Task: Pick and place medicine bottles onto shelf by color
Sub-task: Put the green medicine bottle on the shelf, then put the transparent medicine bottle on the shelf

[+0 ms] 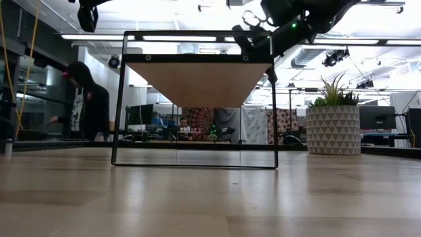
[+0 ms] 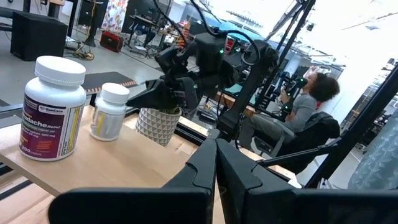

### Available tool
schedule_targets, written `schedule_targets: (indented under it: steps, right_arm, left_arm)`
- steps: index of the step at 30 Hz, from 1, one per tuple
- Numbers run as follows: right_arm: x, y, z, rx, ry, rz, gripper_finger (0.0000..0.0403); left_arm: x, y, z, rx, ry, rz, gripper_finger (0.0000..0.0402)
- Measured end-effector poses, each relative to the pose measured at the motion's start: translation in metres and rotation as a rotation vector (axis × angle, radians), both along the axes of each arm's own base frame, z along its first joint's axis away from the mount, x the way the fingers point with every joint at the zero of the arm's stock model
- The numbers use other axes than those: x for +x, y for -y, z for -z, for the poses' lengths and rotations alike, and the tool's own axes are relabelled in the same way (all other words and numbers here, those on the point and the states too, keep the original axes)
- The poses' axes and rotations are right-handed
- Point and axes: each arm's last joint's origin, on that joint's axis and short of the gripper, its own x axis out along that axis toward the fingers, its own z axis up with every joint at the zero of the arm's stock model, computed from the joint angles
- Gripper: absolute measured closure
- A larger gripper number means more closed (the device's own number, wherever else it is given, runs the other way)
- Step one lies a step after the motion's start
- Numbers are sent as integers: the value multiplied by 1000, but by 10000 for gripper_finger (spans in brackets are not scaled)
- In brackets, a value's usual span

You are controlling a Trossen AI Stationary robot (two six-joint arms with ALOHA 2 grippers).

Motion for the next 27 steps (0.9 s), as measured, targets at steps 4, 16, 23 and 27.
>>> schedule_targets:
  steps: [4, 16, 23, 27]
  right_arm:
    - [5, 2, 7, 20, 2, 5, 403]
    - [-2, 1, 1, 31, -10, -48, 403]
    - [-48, -28, -25, 89, -199, -220, 403]
    - [-75, -59, -41, 126, -246, -352, 403]
  left_arm:
    - [0, 0, 0, 0, 0, 0, 401]
    - [0, 0, 0, 0, 0, 0, 401]
    - [1, 0, 0, 1, -4, 16, 401]
    - [2, 1, 2, 2, -17, 19, 401]
